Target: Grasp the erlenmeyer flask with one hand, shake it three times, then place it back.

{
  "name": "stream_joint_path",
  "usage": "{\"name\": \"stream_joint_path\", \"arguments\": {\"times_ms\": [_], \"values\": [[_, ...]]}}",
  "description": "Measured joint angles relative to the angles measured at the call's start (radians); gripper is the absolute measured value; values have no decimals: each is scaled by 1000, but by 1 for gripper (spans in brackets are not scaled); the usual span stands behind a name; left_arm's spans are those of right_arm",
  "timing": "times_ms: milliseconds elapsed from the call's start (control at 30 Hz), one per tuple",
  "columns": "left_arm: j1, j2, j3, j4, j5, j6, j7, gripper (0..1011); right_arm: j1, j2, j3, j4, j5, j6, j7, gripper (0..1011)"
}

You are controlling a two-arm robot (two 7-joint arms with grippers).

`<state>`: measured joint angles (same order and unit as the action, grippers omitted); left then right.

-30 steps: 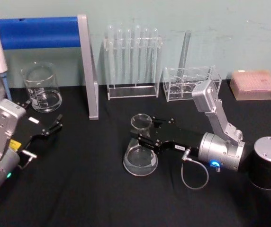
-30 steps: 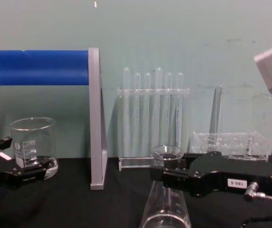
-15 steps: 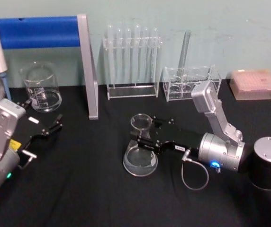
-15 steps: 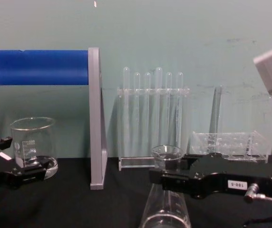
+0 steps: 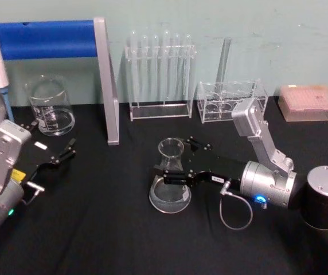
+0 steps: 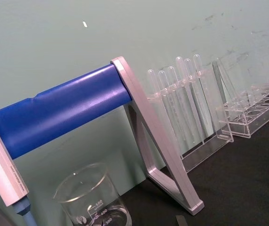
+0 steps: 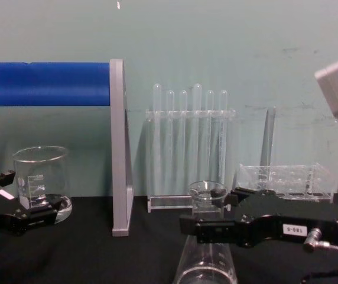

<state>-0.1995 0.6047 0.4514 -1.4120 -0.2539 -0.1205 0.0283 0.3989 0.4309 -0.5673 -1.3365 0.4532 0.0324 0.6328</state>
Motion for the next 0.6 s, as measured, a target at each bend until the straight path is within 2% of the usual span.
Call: {"name": "stream_joint_path", "arguments": {"times_ms": [33,600], "values": [[0,0,0,0,0,0,0,1001,0,0,0,0,0,0,0,1003],[0,0,0,0,0,0,0,1001,0,0,0,0,1,-1,0,1000]]}}
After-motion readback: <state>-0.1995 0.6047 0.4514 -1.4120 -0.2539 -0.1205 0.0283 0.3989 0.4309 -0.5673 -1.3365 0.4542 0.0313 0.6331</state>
